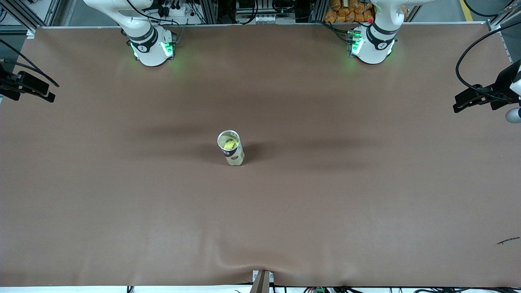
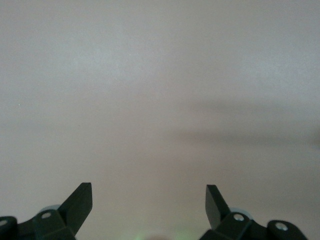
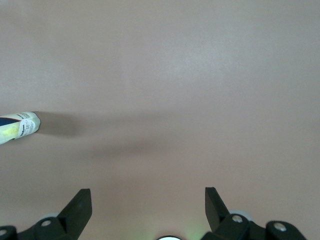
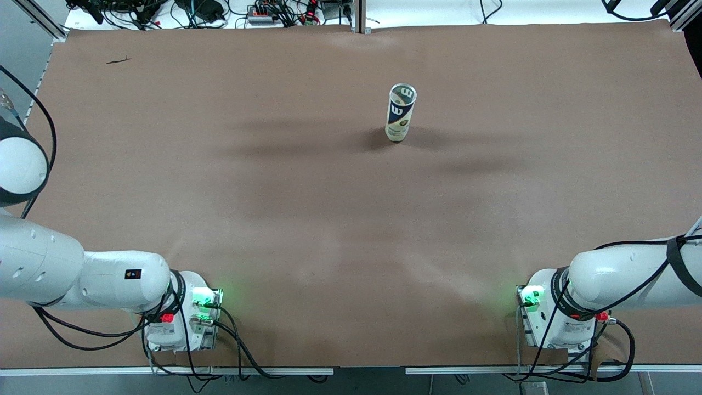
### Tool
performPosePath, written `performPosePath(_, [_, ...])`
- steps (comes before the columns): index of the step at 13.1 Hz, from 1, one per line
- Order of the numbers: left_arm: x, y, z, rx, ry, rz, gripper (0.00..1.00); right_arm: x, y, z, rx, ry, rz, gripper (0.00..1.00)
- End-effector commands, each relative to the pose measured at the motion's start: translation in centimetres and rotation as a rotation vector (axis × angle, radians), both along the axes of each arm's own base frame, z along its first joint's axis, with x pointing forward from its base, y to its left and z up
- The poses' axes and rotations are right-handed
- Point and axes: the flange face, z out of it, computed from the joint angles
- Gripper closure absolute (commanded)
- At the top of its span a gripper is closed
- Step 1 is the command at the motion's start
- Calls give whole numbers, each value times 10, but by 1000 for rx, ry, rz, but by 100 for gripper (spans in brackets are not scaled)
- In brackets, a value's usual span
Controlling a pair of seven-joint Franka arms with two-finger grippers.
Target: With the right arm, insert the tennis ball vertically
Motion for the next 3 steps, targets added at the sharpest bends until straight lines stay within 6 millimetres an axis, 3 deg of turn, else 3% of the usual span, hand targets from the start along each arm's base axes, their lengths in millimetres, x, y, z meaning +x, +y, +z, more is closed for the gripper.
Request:
performPosePath(1, [-1, -2, 2, 4, -12, -1, 0, -2, -2, 3, -16, -4, -7, 0])
performPosePath(3, [-1, -3, 5, -7, -19, -6, 0, -2, -1, 3, -16, -4, -5, 0])
